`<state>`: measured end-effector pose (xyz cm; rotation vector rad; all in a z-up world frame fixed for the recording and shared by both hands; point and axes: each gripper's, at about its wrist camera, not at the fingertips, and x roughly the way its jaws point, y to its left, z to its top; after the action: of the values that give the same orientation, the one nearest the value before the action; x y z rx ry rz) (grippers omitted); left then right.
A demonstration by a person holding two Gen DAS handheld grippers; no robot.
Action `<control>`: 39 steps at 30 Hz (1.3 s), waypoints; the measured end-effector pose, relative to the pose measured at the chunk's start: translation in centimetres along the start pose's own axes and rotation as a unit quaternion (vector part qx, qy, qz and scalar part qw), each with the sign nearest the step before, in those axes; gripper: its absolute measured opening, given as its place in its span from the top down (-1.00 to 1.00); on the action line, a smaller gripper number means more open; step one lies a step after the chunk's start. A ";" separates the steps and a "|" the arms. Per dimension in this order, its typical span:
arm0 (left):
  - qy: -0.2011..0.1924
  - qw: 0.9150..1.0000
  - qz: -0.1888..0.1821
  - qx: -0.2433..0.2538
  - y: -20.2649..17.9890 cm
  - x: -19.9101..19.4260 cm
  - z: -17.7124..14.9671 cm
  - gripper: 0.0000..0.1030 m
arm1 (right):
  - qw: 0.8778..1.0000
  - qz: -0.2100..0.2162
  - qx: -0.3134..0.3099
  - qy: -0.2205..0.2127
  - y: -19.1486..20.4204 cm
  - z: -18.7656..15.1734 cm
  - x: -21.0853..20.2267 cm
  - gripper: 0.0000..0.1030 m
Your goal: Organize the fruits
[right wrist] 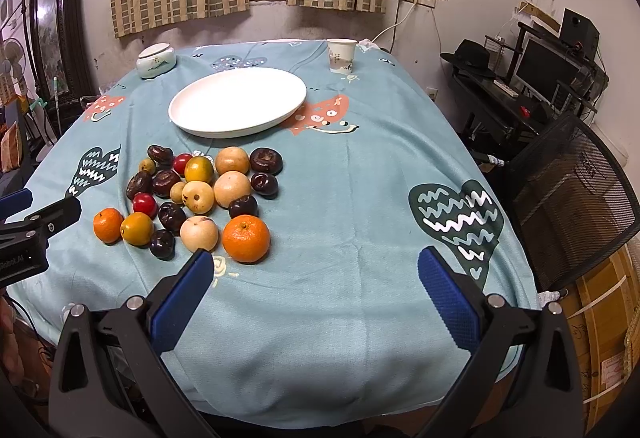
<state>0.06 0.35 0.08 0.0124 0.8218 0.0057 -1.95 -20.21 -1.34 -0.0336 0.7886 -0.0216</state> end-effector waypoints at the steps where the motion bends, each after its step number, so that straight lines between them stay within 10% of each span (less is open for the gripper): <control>1: 0.000 1.000 0.001 0.001 0.0 0.0 0.0 -0.96 | 1.000 0.000 0.000 0.000 0.0 0.0 0.0 -0.97; 39: 0.003 1.000 0.003 0.001 0.2 0.0 0.1 -0.96 | 1.000 0.006 -0.001 0.001 0.1 0.0 -0.1 -0.97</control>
<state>0.12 0.58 0.12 0.0170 0.8272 0.0110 -2.01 -20.11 -1.23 -0.0303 0.7900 -0.0096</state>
